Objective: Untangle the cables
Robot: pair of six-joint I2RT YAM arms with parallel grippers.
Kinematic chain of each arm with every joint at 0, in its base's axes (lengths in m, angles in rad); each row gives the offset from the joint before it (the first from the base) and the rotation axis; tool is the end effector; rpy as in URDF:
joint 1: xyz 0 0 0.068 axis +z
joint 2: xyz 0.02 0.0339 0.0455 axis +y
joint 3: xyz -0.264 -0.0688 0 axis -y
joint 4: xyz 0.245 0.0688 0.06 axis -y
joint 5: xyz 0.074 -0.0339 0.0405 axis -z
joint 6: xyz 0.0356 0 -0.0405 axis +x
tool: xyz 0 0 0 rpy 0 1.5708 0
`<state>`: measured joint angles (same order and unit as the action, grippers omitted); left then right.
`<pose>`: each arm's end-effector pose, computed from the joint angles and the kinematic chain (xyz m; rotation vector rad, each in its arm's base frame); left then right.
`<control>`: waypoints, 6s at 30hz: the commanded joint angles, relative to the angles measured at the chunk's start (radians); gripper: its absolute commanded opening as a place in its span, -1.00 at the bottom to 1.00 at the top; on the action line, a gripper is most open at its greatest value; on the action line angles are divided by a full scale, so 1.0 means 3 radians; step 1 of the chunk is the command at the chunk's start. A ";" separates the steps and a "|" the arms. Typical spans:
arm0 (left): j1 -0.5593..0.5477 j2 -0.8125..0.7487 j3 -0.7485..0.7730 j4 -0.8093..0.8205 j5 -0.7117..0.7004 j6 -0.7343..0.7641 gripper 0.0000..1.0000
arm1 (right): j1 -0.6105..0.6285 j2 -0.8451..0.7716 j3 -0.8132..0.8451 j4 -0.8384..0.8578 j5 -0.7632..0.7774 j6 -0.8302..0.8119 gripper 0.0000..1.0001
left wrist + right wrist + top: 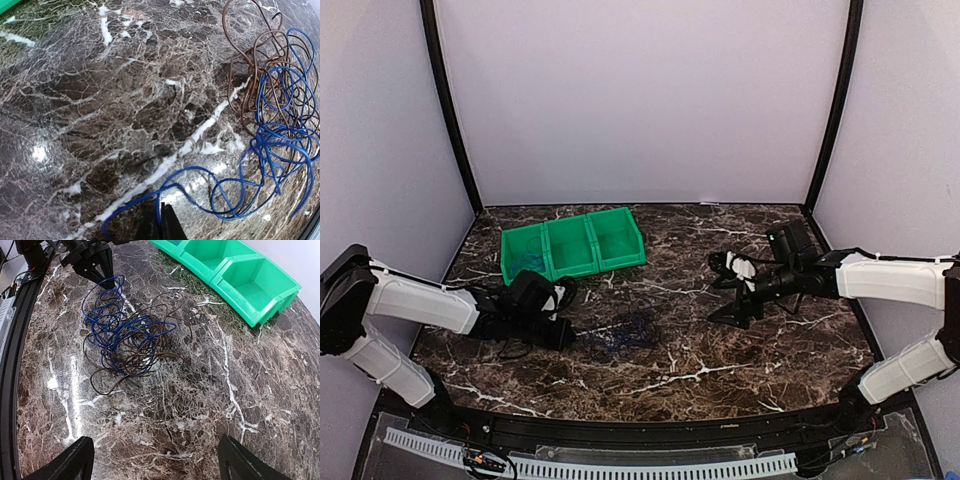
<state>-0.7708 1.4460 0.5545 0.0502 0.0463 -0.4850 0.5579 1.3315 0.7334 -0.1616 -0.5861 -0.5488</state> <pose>0.1859 -0.1829 0.1408 0.3793 2.4807 -0.6099 0.2176 0.1590 0.2102 -1.4305 1.7611 0.6833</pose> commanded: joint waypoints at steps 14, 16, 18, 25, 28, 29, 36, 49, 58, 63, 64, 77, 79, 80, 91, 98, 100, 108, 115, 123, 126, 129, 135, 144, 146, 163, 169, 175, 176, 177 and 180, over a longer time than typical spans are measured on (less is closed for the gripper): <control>-0.0001 -0.1328 0.1145 -0.1318 -0.0278 0.0170 -1.00 | 0.1094 0.1336 0.2076 -0.0454 0.0346 0.0494 0.74; -0.0001 -0.1420 0.1205 -0.1373 -0.0263 0.0111 -1.00 | 0.1146 0.1481 0.2284 -0.0454 0.0248 0.0662 0.76; 0.0002 -0.1505 0.1241 -0.1413 -0.0256 0.0068 -1.00 | 0.1173 0.1562 0.2395 -0.0347 0.0157 0.0828 0.78; -0.0002 -0.1724 0.1262 -0.1444 -0.0255 -0.0013 -1.00 | 0.1254 0.1942 0.2587 -0.0030 -0.0103 0.1046 0.83; 0.0000 -0.1747 0.1314 -0.1489 -0.0257 -0.0015 -1.00 | 0.1276 0.2215 0.2611 0.0173 -0.0179 0.1088 0.79; -0.0001 -0.1744 0.1351 -0.1503 -0.0261 -0.0012 -1.00 | 0.1282 0.2310 0.2628 0.0239 -0.0193 0.1115 0.75; 0.0000 -0.1776 0.1578 -0.1701 -0.0313 0.0021 -1.00 | 0.1290 0.3040 0.2893 0.0446 -0.0323 0.1395 -0.55; -0.0001 -0.1493 0.4138 -0.2503 -0.0849 0.0510 -1.00 | 0.1154 0.3294 0.2595 0.0157 -0.0213 0.1505 -0.73; -0.0002 -0.1083 0.5142 -0.2528 -0.0982 0.0792 -1.00 | 0.0900 0.3177 0.2265 -0.0050 -0.0169 0.1429 -0.55; 0.0000 -0.1206 0.4570 -0.2296 -0.0875 0.0715 -1.00 | 0.0776 0.2942 0.2067 -0.0287 -0.0082 0.1261 -0.56; -0.0001 -0.1260 0.4447 -0.2230 -0.0912 0.0709 -1.00 | 0.0739 0.2883 0.2004 -0.0290 -0.0020 0.1244 -0.56; -0.0001 -0.1272 0.5211 -0.2000 -0.1316 0.1049 -1.00 | -0.0296 0.2623 0.1581 -0.0661 -0.0104 0.1234 -0.32; -0.0002 -0.1333 0.5210 -0.1928 -0.1430 0.1100 -1.00 | -0.0425 0.2464 0.1409 -0.0615 0.0021 0.1174 -0.29; -0.0003 -0.1353 0.5206 -0.1907 -0.1504 0.1115 -1.00 | -0.0486 0.2404 0.1344 -0.0596 0.0070 0.1155 -0.29; -0.0002 -0.1378 0.4294 -0.1873 -0.1188 0.0843 -1.00 | -0.0645 0.2177 0.1312 -0.0507 -0.0058 0.1159 -0.27; -0.0001 -0.1543 0.3423 -0.1821 -0.0974 0.0603 -1.00 | -0.0648 0.1729 0.1506 -0.0724 0.0097 0.0973 -0.07; -0.0003 -0.1729 0.3003 -0.1730 -0.1013 0.0522 -1.00 | -0.0648 0.1507 0.1638 -0.0840 0.0297 0.0871 0.03; 0.0000 -0.2245 0.1688 -0.1491 -0.1105 0.0281 -1.00 | -0.0648 0.0830 0.1906 -0.1096 0.0621 0.0580 0.45; 0.0002 -0.2061 0.1557 -0.1330 -0.0977 0.0323 -1.00 | -0.0648 0.0424 0.1579 -0.0887 0.0440 0.0826 0.50; -0.0002 -0.1542 0.1991 -0.1201 -0.0779 0.0567 -1.00 | -0.0804 0.0009 0.0877 -0.0473 0.0293 0.0679 0.56; -0.0001 -0.1338 0.2430 -0.1384 -0.0900 0.0695 -1.00 | -0.0876 -0.0058 0.0696 -0.0329 0.0099 0.0716 0.61; -0.0003 -0.1182 0.2698 -0.1383 -0.0977 0.0825 -1.00 | -0.0894 0.0038 0.0728 -0.0356 0.0021 0.0719 0.61; -0.0002 -0.0906 0.3103 -0.1223 -0.0900 0.0834 -1.00 | -0.0893 0.0142 0.0718 -0.0355 -0.0034 0.0676 0.61; -0.0003 -0.0446 0.3846 -0.1049 -0.1042 0.1171 -1.00 | -0.0893 0.0117 0.0697 -0.0353 -0.0107 0.0670 0.61; 0.0000 -0.0317 0.4045 -0.1039 -0.1098 0.1294 -1.00 | -0.0895 0.0117 0.0690 -0.0351 -0.0100 0.0655 0.61; 0.0083 0.0477 0.5276 -0.0536 -0.1423 0.2174 -1.00 | -0.0893 0.0136 0.0698 -0.0387 -0.0091 0.0640 0.62; 0.0156 0.0635 0.5598 -0.0497 -0.1474 0.2408 -1.00 | -0.0893 0.0137 0.0700 -0.0401 -0.0031 0.0613 0.62; 0.0419 0.0692 0.5480 -0.0632 -0.1365 0.2311 -1.00 | -0.0894 0.0155 0.0695 -0.0406 -0.0030 0.0593 0.62; 0.0446 0.0687 0.5346 -0.0640 -0.1325 0.2244 -1.00 | -0.0894 0.0156 0.0694 -0.0407 -0.0026 0.0584 0.62; 0.0492 0.0664 0.5257 -0.0634 -0.1305 0.2217 -1.00 | -0.0896 0.0159 0.0692 -0.0412 -0.0025 0.0581 0.62; 0.0555 0.0626 0.4791 -0.0528 -0.1236 0.2148 -1.00 | -0.0894 0.0168 0.0695 -0.0417 -0.0020 0.0565 0.62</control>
<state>-0.6300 1.6409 2.1273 -0.1211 -0.3595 0.1917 0.2935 1.3758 0.9504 -0.2989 -0.5983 -0.3645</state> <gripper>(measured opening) 0.008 0.811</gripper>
